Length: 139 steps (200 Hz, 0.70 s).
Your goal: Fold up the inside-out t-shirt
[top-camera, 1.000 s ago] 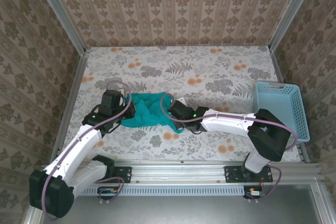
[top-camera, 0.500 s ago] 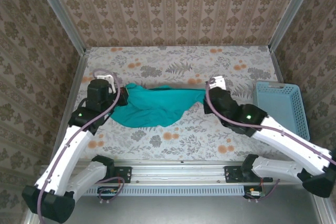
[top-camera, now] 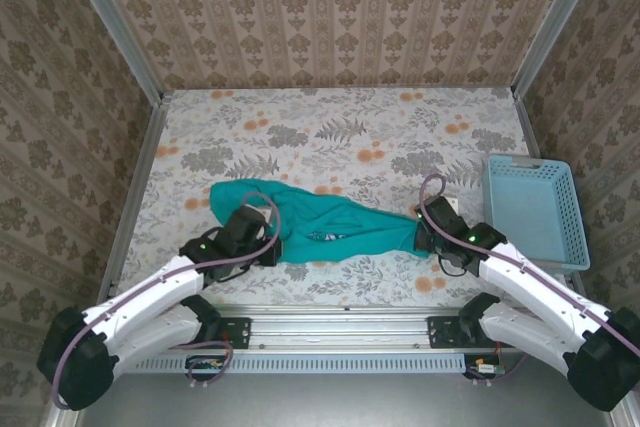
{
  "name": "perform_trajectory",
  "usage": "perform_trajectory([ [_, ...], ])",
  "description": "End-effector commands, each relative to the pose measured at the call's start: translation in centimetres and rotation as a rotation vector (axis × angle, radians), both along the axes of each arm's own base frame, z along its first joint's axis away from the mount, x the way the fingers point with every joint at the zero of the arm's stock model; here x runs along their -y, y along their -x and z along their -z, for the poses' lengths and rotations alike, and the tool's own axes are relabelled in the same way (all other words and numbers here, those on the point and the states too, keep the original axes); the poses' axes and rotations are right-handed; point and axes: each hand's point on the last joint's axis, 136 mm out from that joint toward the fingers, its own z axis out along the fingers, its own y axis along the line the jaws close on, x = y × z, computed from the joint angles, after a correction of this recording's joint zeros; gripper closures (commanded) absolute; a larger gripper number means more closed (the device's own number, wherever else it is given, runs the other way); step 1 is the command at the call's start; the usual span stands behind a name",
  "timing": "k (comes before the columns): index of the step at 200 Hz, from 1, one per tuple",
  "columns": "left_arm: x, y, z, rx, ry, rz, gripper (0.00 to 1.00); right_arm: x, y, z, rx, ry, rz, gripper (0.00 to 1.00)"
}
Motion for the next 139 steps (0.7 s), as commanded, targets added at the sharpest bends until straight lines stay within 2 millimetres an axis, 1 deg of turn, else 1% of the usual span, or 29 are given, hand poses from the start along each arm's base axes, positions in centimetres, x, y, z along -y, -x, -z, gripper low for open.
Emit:
perform_trajectory([
  [1, 0.4, -0.2, -1.4, 0.016, 0.057, -0.028, 0.67, -1.4, -0.2, -0.1, 0.016, -0.119, 0.026, 1.00],
  [11, -0.3, -0.5, -2.2, 0.041, 0.050, -0.046, 0.52, -1.3, -0.1, 0.2, 0.008, -0.118, 0.027, 1.00],
  [16, -0.5, -0.8, -2.6, 0.052, 0.054, -0.060, 0.46, -1.3, -0.1, 0.2, 0.007, -0.119, 0.029, 1.00],
  [32, -1.2, -1.8, -3.5, 0.058, 0.087, -0.113, 0.33, -1.2, 0.1, 0.5, 0.002, -0.117, 0.035, 1.00],
  [44, -1.8, -2.4, -3.6, 0.047, 0.099, -0.150, 0.26, -1.2, 0.1, 0.5, 0.002, -0.118, 0.037, 1.00],
  [60, -2.3, -3.2, -3.3, 0.038, 0.101, -0.183, 0.23, -1.1, 0.0, 0.5, 0.004, -0.116, 0.042, 1.00],
  [70, -2.0, -3.6, -3.2, 0.032, 0.121, -0.178, 0.23, -1.0, 0.0, 0.4, 0.008, -0.114, 0.044, 1.00],
  [86, -0.5, -3.8, -3.3, 0.013, 0.168, -0.136, 0.24, -0.9, 0.0, 0.4, 0.008, -0.107, 0.046, 1.00],
  [99, 0.6, -3.6, -3.5, 0.016, 0.177, -0.095, 0.28, -0.8, -0.1, 0.4, 0.009, -0.101, 0.047, 1.00],
  [114, 0.9, -3.5, -3.2, 0.030, 0.122, -0.071, 0.34, -0.7, -0.1, 0.3, 0.014, -0.094, 0.049, 1.00],
  [122, 0.8, -3.7, -2.9, 0.036, 0.095, -0.069, 0.40, -0.7, -0.3, 0.1, 0.019, -0.091, 0.049, 1.00],
  [139, 0.5, -4.2, -2.6, 0.035, 0.065, -0.078, 0.63, -0.6, -0.6, -0.6, 0.035, -0.080, 0.047, 1.00],
])
